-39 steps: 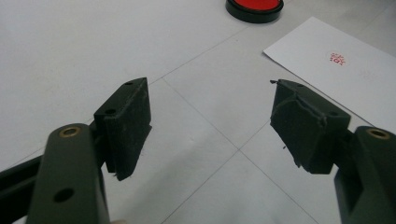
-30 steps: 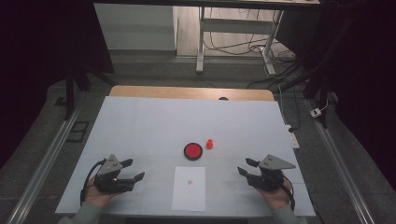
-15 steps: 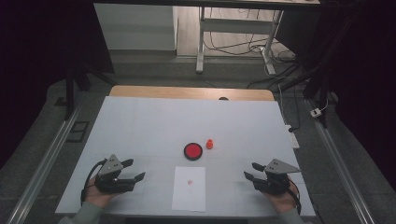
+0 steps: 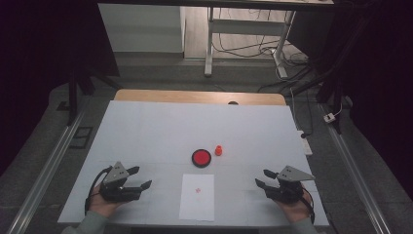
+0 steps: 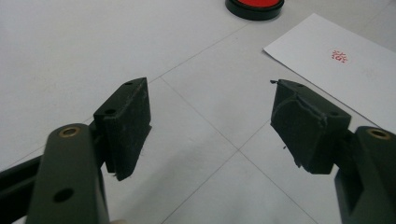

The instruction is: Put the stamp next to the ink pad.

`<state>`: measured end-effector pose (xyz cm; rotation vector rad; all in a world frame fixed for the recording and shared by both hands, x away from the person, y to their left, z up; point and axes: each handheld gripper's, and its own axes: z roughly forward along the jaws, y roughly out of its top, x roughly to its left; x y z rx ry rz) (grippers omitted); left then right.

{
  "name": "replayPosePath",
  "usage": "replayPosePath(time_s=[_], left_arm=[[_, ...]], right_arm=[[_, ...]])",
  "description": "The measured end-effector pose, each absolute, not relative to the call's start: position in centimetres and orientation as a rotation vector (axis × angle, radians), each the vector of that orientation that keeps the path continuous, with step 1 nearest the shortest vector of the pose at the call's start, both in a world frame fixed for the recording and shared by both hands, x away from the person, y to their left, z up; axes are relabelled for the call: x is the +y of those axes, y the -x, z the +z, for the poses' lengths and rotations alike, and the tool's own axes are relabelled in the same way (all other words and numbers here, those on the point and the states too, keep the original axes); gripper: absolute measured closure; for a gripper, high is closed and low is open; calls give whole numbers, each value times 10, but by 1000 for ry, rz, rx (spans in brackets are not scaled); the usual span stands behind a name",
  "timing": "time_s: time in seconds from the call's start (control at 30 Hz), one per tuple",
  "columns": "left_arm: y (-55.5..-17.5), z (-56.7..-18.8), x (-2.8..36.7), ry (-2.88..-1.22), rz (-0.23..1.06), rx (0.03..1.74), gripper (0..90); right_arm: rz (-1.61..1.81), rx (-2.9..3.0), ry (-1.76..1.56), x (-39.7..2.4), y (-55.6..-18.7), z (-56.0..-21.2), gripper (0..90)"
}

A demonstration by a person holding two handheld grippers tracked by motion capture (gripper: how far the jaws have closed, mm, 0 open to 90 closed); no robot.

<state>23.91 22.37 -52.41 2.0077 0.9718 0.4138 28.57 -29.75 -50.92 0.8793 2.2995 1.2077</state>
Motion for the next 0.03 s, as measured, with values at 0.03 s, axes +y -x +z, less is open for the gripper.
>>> replayPosePath(time_s=[0.03], left_arm=[[-239, -524, 224, -2009, 414, 971, 285]], right_arm=[[1214, 2301, -878, -298, -286, -510, 487]])
